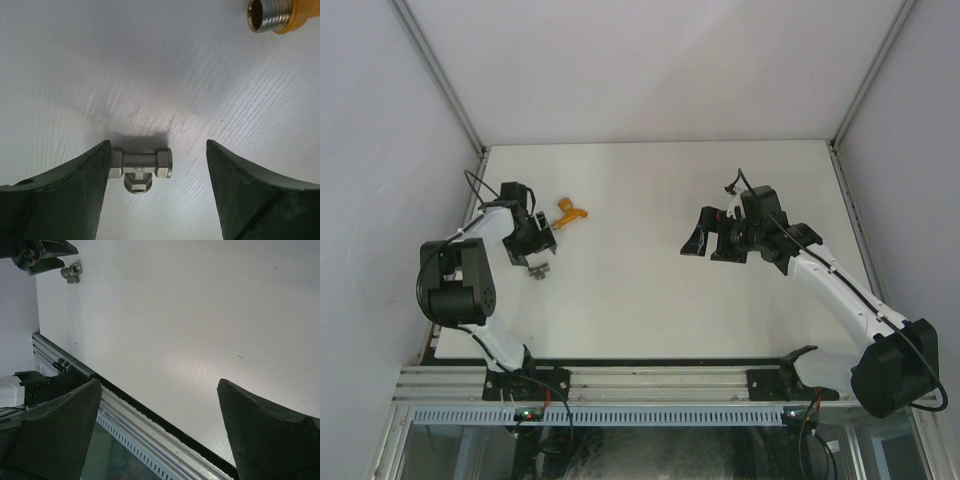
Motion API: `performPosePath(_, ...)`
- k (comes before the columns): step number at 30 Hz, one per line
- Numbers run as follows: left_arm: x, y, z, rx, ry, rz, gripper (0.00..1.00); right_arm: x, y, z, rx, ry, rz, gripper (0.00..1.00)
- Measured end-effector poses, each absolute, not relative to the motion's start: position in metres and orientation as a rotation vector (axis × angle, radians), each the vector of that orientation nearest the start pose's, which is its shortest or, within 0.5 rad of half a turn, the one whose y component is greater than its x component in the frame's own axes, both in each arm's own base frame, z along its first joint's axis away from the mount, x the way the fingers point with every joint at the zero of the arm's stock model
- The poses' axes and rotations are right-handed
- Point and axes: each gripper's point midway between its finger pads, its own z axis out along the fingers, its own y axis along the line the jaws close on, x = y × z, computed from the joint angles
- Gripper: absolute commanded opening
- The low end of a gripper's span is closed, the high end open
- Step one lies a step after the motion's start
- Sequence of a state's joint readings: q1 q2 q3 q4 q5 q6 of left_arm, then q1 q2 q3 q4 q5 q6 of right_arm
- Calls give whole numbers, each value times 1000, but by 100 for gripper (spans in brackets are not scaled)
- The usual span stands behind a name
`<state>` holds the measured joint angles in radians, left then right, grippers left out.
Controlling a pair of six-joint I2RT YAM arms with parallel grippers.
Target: Install the water faucets
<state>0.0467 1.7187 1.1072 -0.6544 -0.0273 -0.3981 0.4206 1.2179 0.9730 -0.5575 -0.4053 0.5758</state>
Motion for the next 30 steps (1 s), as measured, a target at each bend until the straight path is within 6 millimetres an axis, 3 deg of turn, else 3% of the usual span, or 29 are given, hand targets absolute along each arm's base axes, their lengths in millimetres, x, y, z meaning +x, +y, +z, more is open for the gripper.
performPosePath(7,331,-6,29,-629,2774,-120,77,249,211,174,-17,2499,936,98)
performPosePath(15,303,-18,21,-652,2762,-135,74,248,213,174,-33,2498,941,98)
performPosePath(25,277,-49,19,-575,2719,-211,49,240,228,166,-137,2506,915,94)
performPosePath(30,272,-68,19,-546,2693,-279,46,240,231,155,-148,2536,869,90)
